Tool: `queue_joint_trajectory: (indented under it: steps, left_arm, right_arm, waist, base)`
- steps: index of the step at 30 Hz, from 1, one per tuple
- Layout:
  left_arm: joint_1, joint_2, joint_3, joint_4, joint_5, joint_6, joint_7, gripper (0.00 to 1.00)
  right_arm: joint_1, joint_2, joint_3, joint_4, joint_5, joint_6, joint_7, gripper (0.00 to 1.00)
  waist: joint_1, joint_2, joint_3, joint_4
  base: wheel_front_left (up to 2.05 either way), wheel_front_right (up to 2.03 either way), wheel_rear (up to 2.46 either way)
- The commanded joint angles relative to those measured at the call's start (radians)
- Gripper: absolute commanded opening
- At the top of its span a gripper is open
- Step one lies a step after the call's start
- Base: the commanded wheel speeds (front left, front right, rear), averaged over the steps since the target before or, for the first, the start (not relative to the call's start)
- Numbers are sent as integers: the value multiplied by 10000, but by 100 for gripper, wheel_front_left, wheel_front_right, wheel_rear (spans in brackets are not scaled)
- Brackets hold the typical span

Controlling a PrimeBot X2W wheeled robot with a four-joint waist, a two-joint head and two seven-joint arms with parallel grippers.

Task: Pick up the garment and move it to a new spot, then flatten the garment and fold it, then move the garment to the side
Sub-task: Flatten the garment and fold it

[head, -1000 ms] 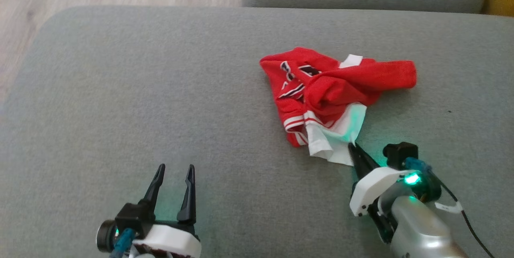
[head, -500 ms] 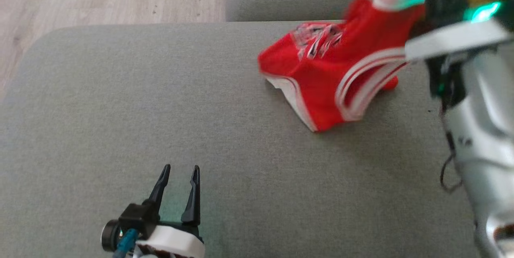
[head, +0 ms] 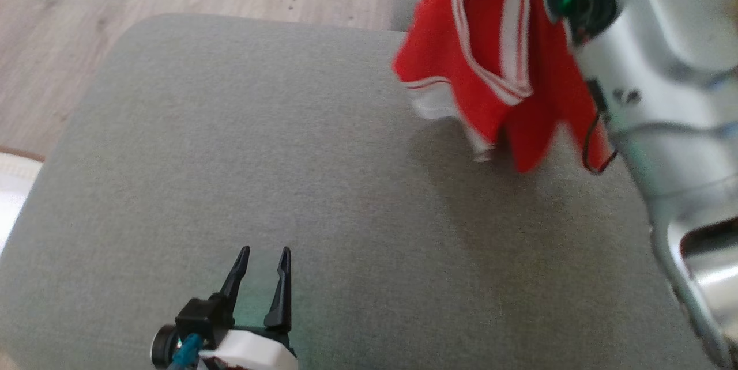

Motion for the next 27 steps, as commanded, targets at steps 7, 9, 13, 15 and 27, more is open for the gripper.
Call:
queue_joint_trajectory:
  steps: [7,9,13,15,27]
  left_arm:
    - [-26,7,411,-258,9,-20,-97,100]
    - [-23,7,418,-299,-29,-11,-97,100]
    - [-196,7,271,-431,-124,36,-97,100]
    - [-289,7,222,-477,-165,51,-97,100]
    - [-610,7,166,-474,-64,133,-97,100]
  right_arm:
    - [-1170,-351,-1014,1067,-148,-7,-261,0]
    - [-891,-664,-1383,1726,-373,-7,-271,0]
    - [665,-1615,-2063,4015,-1133,-7,-204,0]
    - [1466,-1899,-2309,5013,-1351,-7,-173,9]
    - [4283,-1876,-3174,4759,-2328,-7,-311,100]
  waist:
    - [0,0,-21,381]
    - [0,0,66,382]
    - [0,0,370,399]
    - [0,0,529,378]
    - [0,0,898,-102]
  base:
    - [0,0,0]
    - [0,0,0]
    - [0,0,0]
    - [0,0,0]
    - [0,0,0]
